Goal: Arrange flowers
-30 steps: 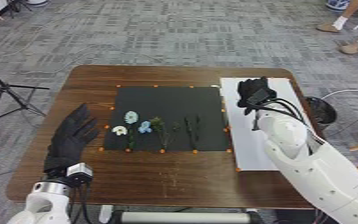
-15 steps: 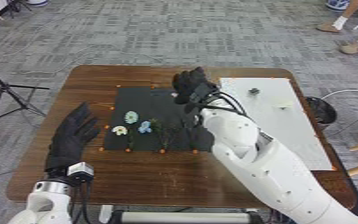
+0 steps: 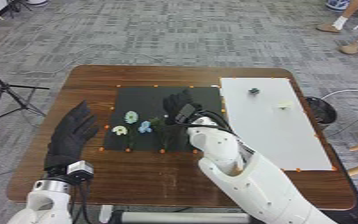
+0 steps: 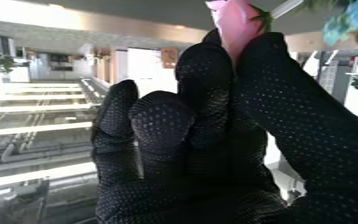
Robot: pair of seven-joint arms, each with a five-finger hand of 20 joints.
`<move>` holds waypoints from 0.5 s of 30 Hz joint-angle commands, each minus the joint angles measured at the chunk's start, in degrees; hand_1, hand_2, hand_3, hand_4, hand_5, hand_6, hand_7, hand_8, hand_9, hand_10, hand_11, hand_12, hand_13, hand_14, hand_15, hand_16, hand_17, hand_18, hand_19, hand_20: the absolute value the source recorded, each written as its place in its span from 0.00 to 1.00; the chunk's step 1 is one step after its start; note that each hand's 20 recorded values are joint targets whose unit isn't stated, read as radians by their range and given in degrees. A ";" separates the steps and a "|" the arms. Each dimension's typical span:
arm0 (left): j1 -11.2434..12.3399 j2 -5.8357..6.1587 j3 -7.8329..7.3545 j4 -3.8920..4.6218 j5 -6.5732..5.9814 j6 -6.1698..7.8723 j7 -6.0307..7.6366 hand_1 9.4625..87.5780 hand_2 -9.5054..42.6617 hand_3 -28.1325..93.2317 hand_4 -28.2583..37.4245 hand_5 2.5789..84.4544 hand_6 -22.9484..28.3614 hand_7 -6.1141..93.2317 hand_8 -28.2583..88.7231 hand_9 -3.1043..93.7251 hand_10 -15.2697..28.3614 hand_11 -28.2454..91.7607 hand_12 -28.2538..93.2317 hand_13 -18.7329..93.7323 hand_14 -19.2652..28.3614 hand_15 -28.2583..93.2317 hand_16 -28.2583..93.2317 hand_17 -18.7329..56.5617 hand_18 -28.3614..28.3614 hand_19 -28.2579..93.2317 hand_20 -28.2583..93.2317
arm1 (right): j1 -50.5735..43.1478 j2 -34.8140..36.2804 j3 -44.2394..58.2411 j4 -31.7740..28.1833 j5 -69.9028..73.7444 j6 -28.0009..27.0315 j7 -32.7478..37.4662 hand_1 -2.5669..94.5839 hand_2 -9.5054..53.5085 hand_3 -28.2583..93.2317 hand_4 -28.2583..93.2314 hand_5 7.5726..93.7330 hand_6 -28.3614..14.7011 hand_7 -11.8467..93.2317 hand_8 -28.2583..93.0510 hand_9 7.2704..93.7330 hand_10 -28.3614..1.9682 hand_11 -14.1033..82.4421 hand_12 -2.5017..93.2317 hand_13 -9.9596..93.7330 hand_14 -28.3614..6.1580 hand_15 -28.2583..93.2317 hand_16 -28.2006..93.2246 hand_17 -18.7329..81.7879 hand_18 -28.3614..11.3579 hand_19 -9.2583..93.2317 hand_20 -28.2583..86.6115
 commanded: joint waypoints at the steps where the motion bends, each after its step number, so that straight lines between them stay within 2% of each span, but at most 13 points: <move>1: -0.32 0.32 0.52 0.08 -0.17 -0.39 -0.13 0.17 0.07 0.76 0.00 0.26 0.48 0.26 0.16 0.24 0.57 0.32 0.41 0.32 0.67 0.35 0.31 0.08 0.87 0.58 0.31 | -1.17 0.52 -0.59 -0.24 -0.63 0.69 0.86 0.47 0.00 0.92 0.08 0.73 0.67 0.62 0.26 0.84 0.71 0.54 0.61 0.75 0.57 0.87 0.52 0.41 0.19 0.85 0.68; 4: -0.29 0.37 0.56 0.17 -0.24 -0.70 -0.22 0.17 0.07 0.76 0.00 0.26 0.48 0.26 0.16 0.24 0.57 0.32 0.41 0.32 0.67 0.35 0.31 0.08 0.87 0.58 0.31 | -1.22 0.17 -0.78 -0.20 -0.78 1.22 0.72 0.48 0.00 0.92 0.08 0.73 0.67 0.62 0.26 0.84 0.71 0.54 0.61 0.75 0.57 0.87 0.52 0.41 0.19 0.85 0.68; 8: 0.19 0.28 0.25 -0.12 -0.28 -1.10 -0.35 0.17 0.07 0.76 0.00 0.26 0.48 0.26 0.16 0.24 0.57 0.32 0.41 0.32 0.67 0.34 0.31 0.08 0.87 0.58 0.31 | -1.38 0.18 -0.35 -0.17 -0.53 1.69 0.56 0.47 0.00 0.92 0.07 0.72 0.68 0.62 0.27 0.83 0.72 0.54 0.61 0.74 0.57 0.87 0.53 0.41 0.19 0.85 0.68; 15: -0.08 0.38 0.56 -0.20 -0.33 -0.02 -0.76 0.17 0.07 0.76 0.00 0.26 0.48 0.26 0.16 0.24 0.57 0.32 0.41 0.32 0.67 0.35 0.31 0.08 0.87 0.58 0.31 | -1.23 0.25 0.57 -0.43 0.10 2.49 0.93 0.42 0.00 0.90 0.02 0.66 0.68 0.60 0.29 0.75 0.67 0.60 0.57 0.72 0.58 0.87 0.54 0.39 0.18 0.85 0.68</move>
